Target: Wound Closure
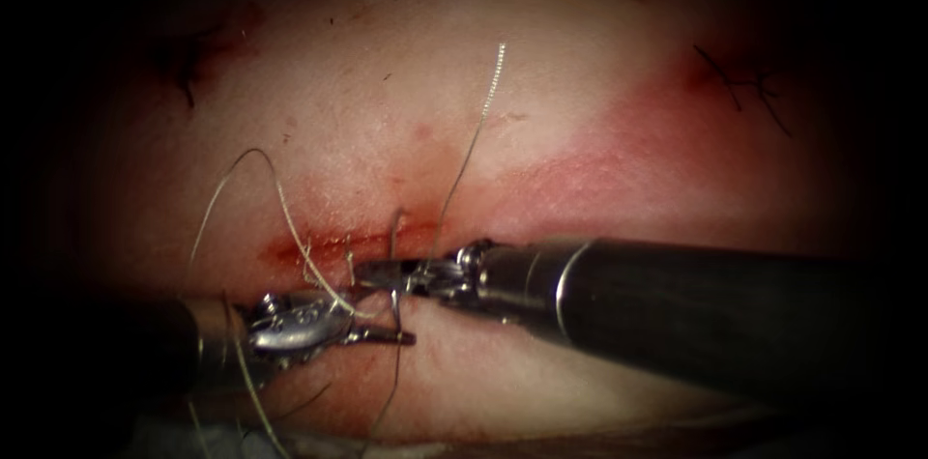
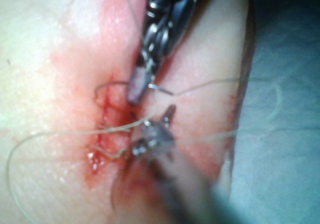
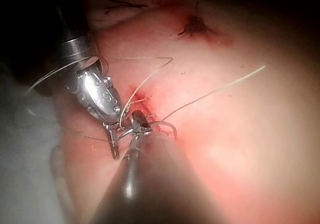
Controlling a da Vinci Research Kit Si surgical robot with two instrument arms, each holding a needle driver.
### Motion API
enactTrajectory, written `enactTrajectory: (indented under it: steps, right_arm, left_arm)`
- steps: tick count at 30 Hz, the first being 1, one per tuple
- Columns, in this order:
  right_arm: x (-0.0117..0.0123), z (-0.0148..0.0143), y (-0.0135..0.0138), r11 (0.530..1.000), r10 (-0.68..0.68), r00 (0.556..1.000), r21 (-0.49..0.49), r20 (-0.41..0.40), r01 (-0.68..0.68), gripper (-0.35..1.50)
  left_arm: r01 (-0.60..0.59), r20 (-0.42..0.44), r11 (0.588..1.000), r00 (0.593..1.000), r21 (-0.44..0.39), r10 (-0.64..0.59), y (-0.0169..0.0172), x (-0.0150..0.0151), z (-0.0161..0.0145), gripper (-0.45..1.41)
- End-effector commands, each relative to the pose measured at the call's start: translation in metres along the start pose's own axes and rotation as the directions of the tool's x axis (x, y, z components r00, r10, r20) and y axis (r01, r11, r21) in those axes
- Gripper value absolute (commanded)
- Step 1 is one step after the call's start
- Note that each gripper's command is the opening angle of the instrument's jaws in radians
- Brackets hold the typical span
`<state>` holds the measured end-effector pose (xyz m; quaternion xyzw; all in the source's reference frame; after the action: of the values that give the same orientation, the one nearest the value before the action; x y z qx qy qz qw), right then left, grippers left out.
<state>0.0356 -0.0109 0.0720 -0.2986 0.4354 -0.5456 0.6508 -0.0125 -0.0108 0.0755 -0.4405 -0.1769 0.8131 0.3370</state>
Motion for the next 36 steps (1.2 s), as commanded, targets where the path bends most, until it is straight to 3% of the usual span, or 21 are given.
enactTrajectory:
  steps: [1, 16, 24, 36]
  right_arm:
    - [0.0003, 0.001, -0.0008, 1.0, 0.019, 1.0, 0.002, -0.005, -0.019, -0.35]
    - [0.0005, -0.0006, -0.004, 0.985, 0.171, 0.985, -0.03, 0.034, -0.17, -0.35]
    - [-0.0002, -0.0008, -0.0013, 0.971, 0.237, 0.971, -0.043, 0.01, -0.237, -0.35]
    - [-0.0047, 0.0003, -0.0015, 0.83, 0.557, 0.827, 0.034, -0.074, -0.556, -0.35]
  left_arm:
    - [0.002, 0.002, 1.0, 1.0, -0.002, -0.002, 0.0003, -0.0006, 0.0008, 0.68]
    - [0.003, 0.001, 1.0, 1.0, -0.001, -0.003, 0.0004, -0.0006, 0.0009, 0.68]
    - [0.006, 0.001, 1.0, 1.0, 0.0, -0.006, 0.0005, -0.0002, 0.0011, 0.68]
    - [0.01, 0.0, 1.0, 1.0, 0.007, -0.01, 0.0004, 0.0001, 0.0019, 0.68]
